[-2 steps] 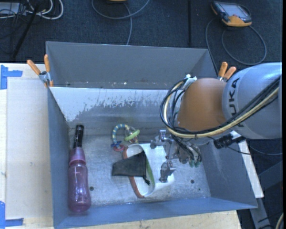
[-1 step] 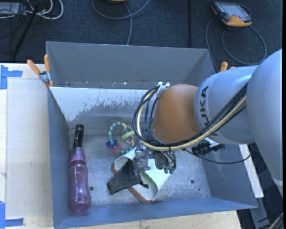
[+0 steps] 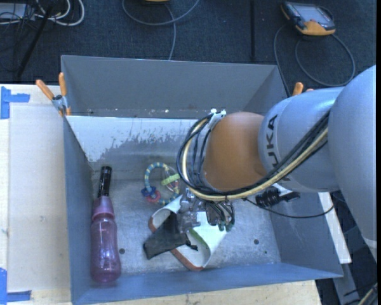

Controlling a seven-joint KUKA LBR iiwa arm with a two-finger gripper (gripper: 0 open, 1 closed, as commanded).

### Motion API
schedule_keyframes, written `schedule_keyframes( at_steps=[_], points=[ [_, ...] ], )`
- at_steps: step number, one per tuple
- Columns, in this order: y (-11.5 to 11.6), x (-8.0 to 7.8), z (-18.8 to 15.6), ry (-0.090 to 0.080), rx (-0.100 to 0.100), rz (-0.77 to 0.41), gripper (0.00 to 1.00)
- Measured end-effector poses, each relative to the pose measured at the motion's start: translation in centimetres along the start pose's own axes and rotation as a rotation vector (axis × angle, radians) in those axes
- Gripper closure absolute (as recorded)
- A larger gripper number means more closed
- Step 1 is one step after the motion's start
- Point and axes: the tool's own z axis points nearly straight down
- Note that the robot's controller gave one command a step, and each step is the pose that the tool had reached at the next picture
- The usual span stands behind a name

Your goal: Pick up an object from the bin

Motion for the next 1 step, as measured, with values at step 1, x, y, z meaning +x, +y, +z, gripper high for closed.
schedule_keyframes(
  at_steps=[1],
  points=[
    [-0.06, -2.33, -11.25, 0.009, 0.002, -0.049, 1.0]
  ],
)
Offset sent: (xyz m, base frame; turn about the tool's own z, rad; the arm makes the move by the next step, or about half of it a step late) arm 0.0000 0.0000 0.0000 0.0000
